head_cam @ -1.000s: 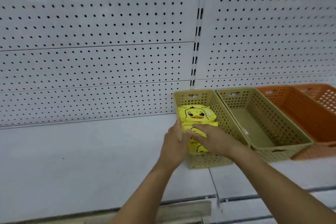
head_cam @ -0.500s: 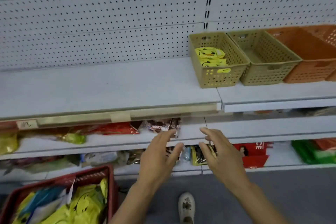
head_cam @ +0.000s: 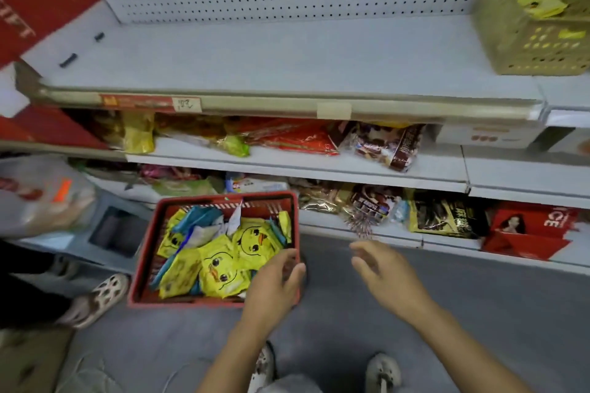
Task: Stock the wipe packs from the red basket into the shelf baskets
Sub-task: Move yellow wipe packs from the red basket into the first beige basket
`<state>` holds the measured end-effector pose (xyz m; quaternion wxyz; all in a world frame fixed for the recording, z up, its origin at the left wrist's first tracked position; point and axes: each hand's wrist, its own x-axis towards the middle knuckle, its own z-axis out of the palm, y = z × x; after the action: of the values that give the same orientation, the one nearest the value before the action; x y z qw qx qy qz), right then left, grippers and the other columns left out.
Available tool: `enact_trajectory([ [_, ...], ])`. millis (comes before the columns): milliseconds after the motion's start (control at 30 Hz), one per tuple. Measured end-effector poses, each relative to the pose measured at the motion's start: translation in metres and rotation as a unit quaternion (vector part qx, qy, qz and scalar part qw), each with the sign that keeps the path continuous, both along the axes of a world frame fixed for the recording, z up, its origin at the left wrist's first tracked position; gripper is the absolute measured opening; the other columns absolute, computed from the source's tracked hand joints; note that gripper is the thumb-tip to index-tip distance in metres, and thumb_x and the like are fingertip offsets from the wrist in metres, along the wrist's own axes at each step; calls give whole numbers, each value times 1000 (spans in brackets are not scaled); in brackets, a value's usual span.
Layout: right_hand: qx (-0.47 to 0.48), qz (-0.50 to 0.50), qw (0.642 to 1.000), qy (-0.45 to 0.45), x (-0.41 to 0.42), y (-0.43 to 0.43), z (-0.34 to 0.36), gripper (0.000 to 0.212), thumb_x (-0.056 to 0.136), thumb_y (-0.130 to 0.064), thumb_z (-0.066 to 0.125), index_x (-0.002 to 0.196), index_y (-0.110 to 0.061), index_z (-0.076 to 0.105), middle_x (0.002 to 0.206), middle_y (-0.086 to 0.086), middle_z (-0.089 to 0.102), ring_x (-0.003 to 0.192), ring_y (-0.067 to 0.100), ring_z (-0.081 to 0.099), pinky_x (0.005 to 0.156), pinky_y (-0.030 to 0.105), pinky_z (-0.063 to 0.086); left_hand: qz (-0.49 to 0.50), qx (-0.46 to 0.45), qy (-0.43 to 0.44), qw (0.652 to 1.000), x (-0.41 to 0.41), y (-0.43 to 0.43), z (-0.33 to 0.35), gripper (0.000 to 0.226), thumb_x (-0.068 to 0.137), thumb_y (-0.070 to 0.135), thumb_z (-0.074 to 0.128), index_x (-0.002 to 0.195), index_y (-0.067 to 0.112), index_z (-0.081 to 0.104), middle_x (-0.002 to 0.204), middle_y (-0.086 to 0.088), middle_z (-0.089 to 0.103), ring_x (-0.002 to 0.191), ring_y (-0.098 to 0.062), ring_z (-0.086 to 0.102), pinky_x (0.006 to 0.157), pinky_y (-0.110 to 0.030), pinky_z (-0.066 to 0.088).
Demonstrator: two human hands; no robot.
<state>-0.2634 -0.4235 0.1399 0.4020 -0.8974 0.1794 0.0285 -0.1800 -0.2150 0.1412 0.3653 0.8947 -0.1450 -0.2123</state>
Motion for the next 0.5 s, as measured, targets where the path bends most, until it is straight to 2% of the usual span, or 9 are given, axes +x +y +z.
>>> enact_trajectory([
  [100,24,37,999,26,33,60,-14,23,92,-24,56,115,-25,61,113,-11,63,105,6,59,90,30,47,63,-3,39,997,22,65,-15,29,94,29,60,123,21,60,94,12,68,90,-3,63,82,-29,52],
  [200,69,51,995,54,69,126,-35,21,91,-23,56,110,-28,62,106,-12,66,97,4,61,83,26,48,106,28,74,991,55,134,-39,32,94,26,60,125,16,60,106,7,66,98,-8,61,87,-27,49],
  [267,105,50,990,81,92,167,-52,22,92,-24,56,113,-28,62,103,-13,65,92,4,62,80,24,49,126,61,71,988,80,176,-54,34,93,27,61,126,17,60,120,4,63,108,-13,60,94,-31,48],
  [400,144,40,977,151,131,230,-92,24,92,-21,57,115,-21,62,106,-4,67,94,11,64,87,32,51,82,134,66,985,124,236,-81,46,93,19,60,138,16,51,141,2,50,130,-19,47,106,-29,36],
  [500,142,25,967,212,156,256,-122,30,92,-21,58,122,-16,60,118,4,65,106,19,62,94,36,48,17,165,58,984,151,261,-108,61,91,23,63,146,19,38,151,0,37,137,-18,38,112,-29,29],
])
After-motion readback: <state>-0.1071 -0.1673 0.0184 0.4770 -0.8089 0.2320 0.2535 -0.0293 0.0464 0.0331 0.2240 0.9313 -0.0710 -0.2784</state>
